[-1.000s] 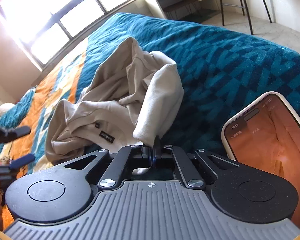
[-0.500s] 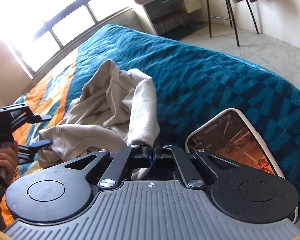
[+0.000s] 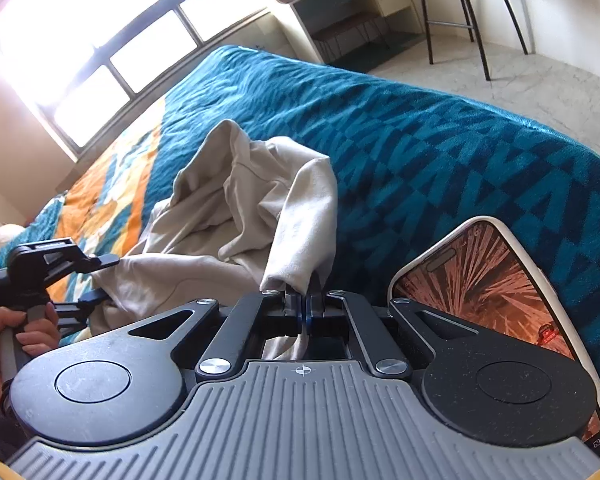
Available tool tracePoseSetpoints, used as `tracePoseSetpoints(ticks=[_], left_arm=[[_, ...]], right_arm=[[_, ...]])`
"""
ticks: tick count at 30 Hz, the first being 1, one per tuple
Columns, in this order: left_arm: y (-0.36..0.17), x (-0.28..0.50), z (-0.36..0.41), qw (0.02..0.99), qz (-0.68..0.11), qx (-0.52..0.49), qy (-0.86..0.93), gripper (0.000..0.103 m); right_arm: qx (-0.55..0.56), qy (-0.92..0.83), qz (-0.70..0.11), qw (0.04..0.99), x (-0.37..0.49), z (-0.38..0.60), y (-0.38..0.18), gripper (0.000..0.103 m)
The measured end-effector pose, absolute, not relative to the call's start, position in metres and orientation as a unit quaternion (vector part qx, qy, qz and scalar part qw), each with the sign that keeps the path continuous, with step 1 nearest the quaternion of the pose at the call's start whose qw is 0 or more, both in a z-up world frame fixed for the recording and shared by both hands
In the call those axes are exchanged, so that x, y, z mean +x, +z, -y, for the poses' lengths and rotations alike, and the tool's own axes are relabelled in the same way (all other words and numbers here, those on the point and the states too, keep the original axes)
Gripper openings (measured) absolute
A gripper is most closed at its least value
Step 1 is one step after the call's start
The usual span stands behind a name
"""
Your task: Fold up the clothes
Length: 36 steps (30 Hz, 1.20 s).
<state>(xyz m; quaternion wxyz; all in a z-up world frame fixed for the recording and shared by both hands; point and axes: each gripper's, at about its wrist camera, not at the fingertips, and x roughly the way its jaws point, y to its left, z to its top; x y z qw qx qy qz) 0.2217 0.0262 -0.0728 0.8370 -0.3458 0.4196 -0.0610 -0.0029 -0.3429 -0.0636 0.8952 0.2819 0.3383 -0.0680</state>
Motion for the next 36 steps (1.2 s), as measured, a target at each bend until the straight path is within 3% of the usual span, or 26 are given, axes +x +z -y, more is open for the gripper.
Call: tracePoseSetpoints(ticks=[3,5,10,16,24,27,30,36], left_arm=[[-0.080,0.227,-0.027,0.832,-0.420,-0.355,-0.066,0.016],[-0.080,0.223,-0.030,0.830,-0.416,-0.367,-0.063,0.000],[-0.051,0.189,-0.043,0.852,-0.371,-0.364,-0.069,0.000],[0.034,0.122,-0.076,0.869,-0.286,-0.380,-0.136,0.000],[0.156,-0.009,-0.124,0.891,-0.076,-0.393,-0.214,0.000],[0.180,-0.036,-0.145,0.897,-0.028,-0.394,-0.197,0.000],[0.202,-0.047,-0.154,0.894,-0.008,-0.397,-0.209,0.000],[0.255,-0.077,-0.154,0.912,0.083,-0.350,-0.198,0.000]], right_arm=[[0.296,-0.061,-0.341,0.890,-0.001,0.345,-0.068,0.002],[0.307,-0.060,-0.343,0.886,0.000,0.347,-0.070,0.003],[0.373,-0.038,-0.344,0.861,-0.004,0.360,-0.074,0.002],[0.485,0.062,-0.325,0.810,0.000,0.375,-0.037,0.002],[0.423,0.189,-0.156,0.872,-0.051,0.350,0.133,0.001],[0.398,0.182,-0.121,0.891,-0.071,0.343,0.162,0.001],[0.385,0.182,-0.163,0.890,-0.063,0.332,0.174,0.001],[0.362,0.224,-0.055,0.903,-0.098,0.319,0.228,0.001]])
